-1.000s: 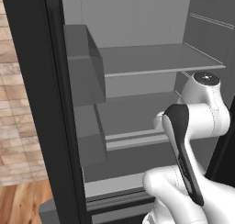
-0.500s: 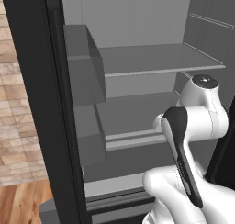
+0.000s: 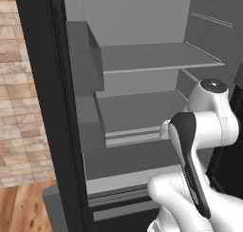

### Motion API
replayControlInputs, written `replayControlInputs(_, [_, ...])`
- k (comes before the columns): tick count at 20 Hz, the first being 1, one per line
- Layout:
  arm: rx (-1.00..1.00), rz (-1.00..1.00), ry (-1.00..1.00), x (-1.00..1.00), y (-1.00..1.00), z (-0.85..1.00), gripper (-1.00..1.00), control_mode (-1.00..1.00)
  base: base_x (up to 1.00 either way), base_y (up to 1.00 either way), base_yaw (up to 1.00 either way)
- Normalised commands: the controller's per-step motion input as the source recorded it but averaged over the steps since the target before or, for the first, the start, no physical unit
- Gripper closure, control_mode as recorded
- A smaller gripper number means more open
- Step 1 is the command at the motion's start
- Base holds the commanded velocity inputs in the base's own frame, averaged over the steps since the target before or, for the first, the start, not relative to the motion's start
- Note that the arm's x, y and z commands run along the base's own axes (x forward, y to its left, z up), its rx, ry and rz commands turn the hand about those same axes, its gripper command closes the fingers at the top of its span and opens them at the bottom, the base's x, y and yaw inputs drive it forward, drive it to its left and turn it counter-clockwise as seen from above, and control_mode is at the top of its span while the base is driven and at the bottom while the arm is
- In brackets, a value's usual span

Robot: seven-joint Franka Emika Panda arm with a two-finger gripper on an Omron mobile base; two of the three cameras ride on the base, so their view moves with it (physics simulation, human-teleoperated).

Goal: Retrieve a lemon from the fridge and place it on the cutting board with the fish.

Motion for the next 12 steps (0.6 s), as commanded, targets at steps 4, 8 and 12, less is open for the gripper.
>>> replayControlInputs(4, [0.0,0.0,0.0,0.0,0.0,0.0,1.0,1.0,-0.9,0.01,-0.02])
replayControlInputs(8, [0.0,0.0,0.0,0.0,0.0,0.0,1.0,1.0,-0.99,0.09,0.0])
replayControlInputs(12, [0.0,0.0,0.0,0.0,0.0,0.0,1.0,1.0,-0.88,0.07,0.0])
